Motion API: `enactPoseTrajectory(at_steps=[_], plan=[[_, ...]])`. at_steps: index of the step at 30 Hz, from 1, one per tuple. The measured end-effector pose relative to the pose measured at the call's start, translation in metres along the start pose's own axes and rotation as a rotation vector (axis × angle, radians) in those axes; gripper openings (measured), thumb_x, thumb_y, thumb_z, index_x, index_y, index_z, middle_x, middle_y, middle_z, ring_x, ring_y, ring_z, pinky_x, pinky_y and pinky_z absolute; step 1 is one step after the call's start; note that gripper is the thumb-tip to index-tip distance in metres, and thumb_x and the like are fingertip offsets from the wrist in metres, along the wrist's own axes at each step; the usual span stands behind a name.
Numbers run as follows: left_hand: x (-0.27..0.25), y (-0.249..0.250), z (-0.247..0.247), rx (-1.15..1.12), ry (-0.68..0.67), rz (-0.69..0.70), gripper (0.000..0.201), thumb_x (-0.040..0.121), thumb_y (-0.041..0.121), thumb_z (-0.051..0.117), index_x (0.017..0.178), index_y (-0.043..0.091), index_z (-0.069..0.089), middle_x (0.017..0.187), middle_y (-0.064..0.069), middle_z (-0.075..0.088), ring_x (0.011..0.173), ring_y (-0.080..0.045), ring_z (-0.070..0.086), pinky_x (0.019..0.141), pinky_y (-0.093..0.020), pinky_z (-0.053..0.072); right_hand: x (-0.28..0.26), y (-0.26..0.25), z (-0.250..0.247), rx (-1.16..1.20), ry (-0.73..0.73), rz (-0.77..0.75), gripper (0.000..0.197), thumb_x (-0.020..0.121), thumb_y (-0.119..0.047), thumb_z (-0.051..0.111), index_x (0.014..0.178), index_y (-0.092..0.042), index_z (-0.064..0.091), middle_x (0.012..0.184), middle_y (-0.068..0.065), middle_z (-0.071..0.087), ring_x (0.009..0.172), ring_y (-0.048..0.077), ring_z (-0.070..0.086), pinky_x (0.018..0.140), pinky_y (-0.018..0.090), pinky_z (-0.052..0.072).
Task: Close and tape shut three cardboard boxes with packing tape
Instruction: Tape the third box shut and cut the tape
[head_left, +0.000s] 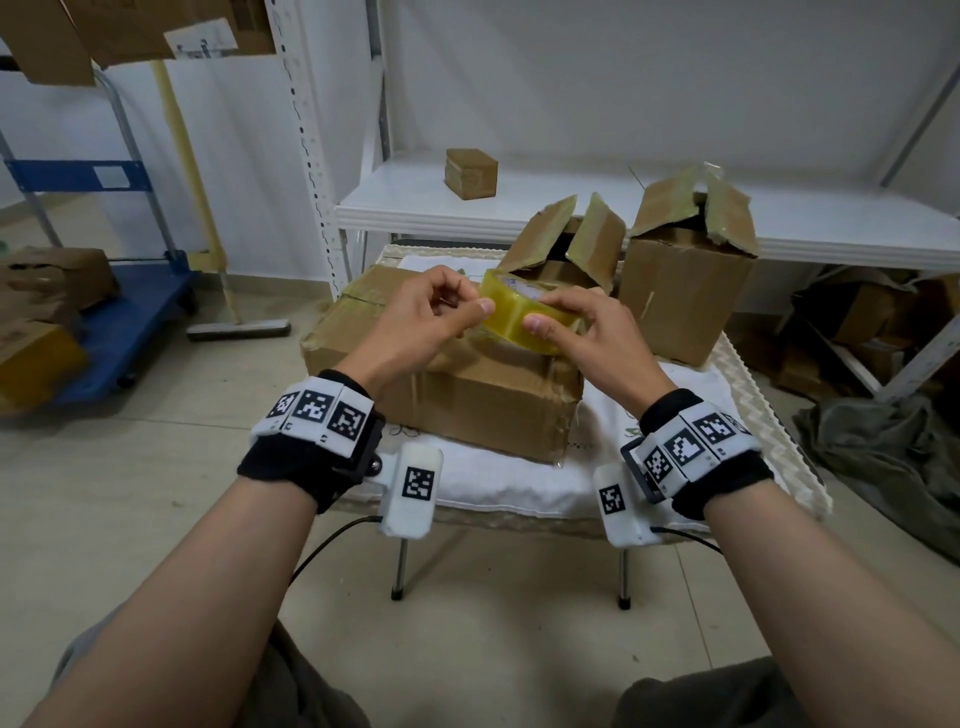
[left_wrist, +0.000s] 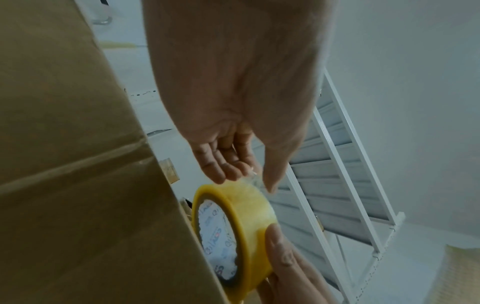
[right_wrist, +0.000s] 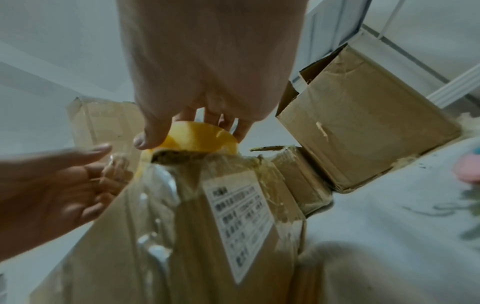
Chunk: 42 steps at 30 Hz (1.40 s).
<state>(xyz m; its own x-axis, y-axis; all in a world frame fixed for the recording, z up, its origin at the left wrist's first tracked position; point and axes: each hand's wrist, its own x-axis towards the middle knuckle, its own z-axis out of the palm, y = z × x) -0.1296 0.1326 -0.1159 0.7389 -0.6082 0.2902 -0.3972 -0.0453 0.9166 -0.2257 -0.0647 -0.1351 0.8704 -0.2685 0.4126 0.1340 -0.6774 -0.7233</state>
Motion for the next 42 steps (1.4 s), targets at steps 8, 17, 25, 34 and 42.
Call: enactPoseTrajectory(at_steps=[8, 17, 25, 34, 42], plan=[[0.013, -0.011, -0.014, 0.049, 0.153, -0.059, 0.011, 0.093, 0.012, 0.068, 0.086, 0.013, 0.059, 0.072, 0.003, 0.056, 0.059, -0.001, 0.053, 0.061, -0.018, 0.049, 0.000, 0.005, 0.003, -0.168, -0.147, -0.052, 0.055, 0.070, -0.025, 0.091, 0.104, -0.015, 0.049, 0.141, 0.000, 0.047, 0.128, 0.014, 0.041, 0.103, 0.032, 0.037], [0.025, -0.006, -0.038, 0.037, 0.151, -0.053, 0.012, 0.093, 0.009, 0.067, 0.084, 0.013, 0.059, 0.075, -0.001, 0.058, 0.063, -0.008, 0.055, 0.064, -0.019, 0.052, 0.010, -0.010, 0.007, -0.204, -0.083, -0.117, 0.040, 0.083, -0.015, 0.071, 0.104, -0.022, 0.039, 0.111, 0.000, 0.054, 0.091, 0.013, 0.052, 0.067, 0.029, 0.038], [0.033, 0.001, -0.052, -0.042, 0.157, -0.082, 0.014, 0.090, 0.008, 0.070, 0.079, 0.012, 0.063, 0.073, 0.000, 0.061, 0.063, -0.008, 0.055, 0.063, -0.019, 0.051, 0.019, -0.024, 0.006, -0.205, -0.074, -0.117, 0.039, 0.095, -0.020, 0.066, 0.110, -0.025, 0.031, 0.091, -0.017, 0.043, 0.088, 0.017, 0.050, 0.065, 0.022, 0.034], [0.037, -0.007, -0.068, -0.040, 0.172, -0.166, 0.012, 0.091, 0.009, 0.068, 0.081, 0.012, 0.062, 0.079, -0.002, 0.060, 0.068, -0.011, 0.055, 0.066, -0.020, 0.051, 0.035, -0.053, 0.012, -0.132, -0.075, 0.045, 0.045, 0.097, -0.040, 0.064, 0.129, -0.015, 0.044, 0.109, 0.007, 0.056, 0.099, 0.027, 0.061, 0.079, 0.053, 0.059], [0.043, -0.025, -0.089, -0.032, 0.192, -0.291, 0.012, 0.092, 0.008, 0.068, 0.082, 0.009, 0.062, 0.076, -0.002, 0.060, 0.064, -0.010, 0.054, 0.061, -0.018, 0.052, 0.044, -0.055, 0.042, -0.285, -0.233, 0.094, 0.050, 0.103, -0.047, 0.051, 0.136, -0.017, 0.030, 0.110, 0.009, 0.054, 0.103, 0.037, 0.060, 0.083, 0.046, 0.049]])
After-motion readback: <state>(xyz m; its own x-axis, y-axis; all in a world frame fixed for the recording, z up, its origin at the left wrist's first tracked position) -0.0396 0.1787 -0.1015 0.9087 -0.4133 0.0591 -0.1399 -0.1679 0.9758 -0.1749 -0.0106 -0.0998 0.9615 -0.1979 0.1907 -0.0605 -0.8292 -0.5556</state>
